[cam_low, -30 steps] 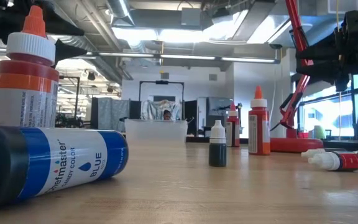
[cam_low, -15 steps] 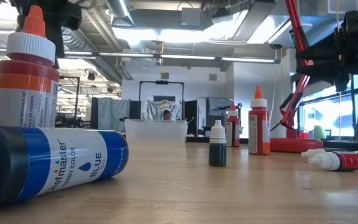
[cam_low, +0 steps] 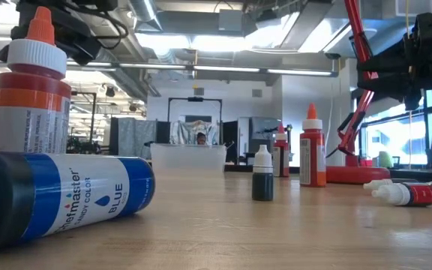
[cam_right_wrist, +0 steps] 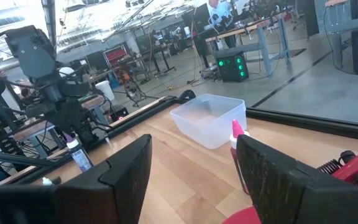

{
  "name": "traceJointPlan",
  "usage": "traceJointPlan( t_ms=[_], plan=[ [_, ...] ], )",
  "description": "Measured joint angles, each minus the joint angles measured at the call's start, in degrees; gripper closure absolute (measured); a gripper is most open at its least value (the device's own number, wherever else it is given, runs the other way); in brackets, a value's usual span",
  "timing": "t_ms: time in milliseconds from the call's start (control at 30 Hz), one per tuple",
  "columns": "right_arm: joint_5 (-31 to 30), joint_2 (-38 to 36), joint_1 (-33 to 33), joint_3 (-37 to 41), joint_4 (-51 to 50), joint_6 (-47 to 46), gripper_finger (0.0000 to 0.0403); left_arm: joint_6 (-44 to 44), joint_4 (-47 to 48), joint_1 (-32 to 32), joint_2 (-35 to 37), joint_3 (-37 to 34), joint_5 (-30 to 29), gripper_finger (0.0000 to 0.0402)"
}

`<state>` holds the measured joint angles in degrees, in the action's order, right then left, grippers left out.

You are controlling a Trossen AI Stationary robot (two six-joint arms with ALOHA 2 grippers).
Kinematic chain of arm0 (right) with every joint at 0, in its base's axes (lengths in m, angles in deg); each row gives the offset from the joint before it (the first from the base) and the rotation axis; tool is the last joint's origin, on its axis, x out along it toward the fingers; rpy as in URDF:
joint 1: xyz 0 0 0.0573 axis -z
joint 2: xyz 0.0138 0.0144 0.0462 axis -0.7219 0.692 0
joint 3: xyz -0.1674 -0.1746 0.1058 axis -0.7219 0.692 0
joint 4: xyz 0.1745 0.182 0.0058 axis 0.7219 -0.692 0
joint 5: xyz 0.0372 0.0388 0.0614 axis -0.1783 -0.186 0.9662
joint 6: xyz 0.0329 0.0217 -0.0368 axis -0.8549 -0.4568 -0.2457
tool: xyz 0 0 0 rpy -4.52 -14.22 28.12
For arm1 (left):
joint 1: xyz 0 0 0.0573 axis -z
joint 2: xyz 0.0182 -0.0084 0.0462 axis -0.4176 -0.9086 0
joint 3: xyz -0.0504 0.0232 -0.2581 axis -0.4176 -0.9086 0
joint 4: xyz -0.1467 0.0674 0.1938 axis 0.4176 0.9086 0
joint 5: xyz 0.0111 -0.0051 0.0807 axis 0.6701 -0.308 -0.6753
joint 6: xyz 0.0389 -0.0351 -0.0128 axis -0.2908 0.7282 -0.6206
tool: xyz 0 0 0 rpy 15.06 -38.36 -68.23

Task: Pick & Place food coloring
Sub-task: Put the large purple food coloring bottle into the transparent bin

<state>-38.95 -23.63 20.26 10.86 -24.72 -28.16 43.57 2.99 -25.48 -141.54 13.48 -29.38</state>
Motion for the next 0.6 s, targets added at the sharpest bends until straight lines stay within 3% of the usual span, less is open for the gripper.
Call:
traceJointPlan(
  t_ms=[600],
  plan=[
    [-0.02, 0.0, 0.01, -0.01, 0.0, 0.24, 0.0166, 11.67, -2.74, 6.64, -0.46, -1.6, 0.24, 0.0188]
  ],
)
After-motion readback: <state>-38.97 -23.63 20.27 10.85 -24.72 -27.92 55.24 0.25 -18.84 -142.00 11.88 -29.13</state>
